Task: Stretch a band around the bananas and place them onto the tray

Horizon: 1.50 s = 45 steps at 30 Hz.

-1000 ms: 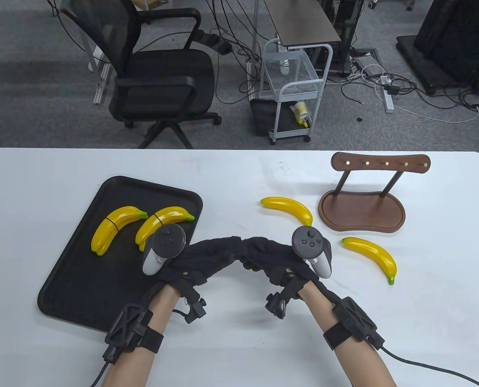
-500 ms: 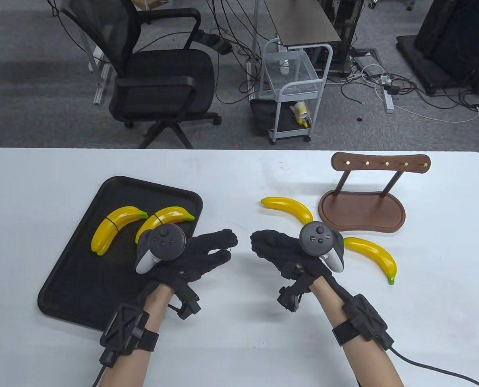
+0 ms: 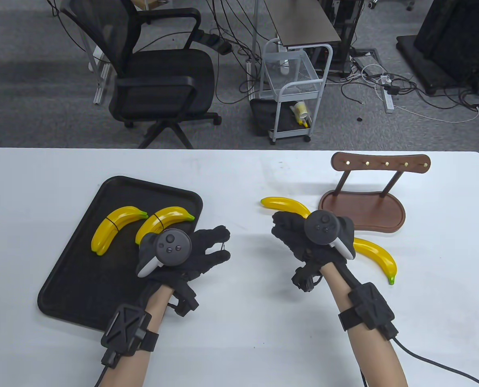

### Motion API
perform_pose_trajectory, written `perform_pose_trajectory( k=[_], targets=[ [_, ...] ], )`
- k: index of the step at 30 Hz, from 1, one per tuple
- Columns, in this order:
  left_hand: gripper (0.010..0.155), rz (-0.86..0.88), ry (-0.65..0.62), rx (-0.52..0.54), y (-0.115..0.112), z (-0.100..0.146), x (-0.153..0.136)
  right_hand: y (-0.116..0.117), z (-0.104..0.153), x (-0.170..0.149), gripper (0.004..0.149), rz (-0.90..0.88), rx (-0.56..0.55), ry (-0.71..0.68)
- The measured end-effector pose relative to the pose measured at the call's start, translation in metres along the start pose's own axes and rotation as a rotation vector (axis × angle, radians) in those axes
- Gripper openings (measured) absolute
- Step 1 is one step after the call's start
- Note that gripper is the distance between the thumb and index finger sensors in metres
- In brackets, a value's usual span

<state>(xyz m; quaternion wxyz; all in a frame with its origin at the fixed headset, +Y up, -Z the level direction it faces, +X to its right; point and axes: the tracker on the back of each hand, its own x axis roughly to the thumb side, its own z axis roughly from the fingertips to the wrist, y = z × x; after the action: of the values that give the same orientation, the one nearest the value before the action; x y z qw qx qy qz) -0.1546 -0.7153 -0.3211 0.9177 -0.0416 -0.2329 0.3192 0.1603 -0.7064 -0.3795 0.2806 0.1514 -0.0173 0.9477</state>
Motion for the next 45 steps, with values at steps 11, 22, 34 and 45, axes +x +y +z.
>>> perform_pose_trajectory(
  k=[11,22,34,45],
  targets=[
    [0.067,-0.054,0.038,-0.025,-0.009,-0.001,-0.009,0.003,-0.040,-0.023,0.058,0.231,-0.119,0.143],
    [0.066,-0.057,0.043,-0.038,-0.010,-0.001,-0.008,0.034,-0.075,-0.052,0.068,0.324,-0.065,0.262],
    [0.066,-0.054,0.048,-0.050,-0.011,-0.001,-0.008,0.052,-0.091,-0.070,0.073,0.413,0.003,0.327],
    [0.065,-0.053,0.048,-0.056,-0.012,-0.002,-0.008,0.062,-0.093,-0.081,0.073,0.463,0.058,0.367]
  ],
)
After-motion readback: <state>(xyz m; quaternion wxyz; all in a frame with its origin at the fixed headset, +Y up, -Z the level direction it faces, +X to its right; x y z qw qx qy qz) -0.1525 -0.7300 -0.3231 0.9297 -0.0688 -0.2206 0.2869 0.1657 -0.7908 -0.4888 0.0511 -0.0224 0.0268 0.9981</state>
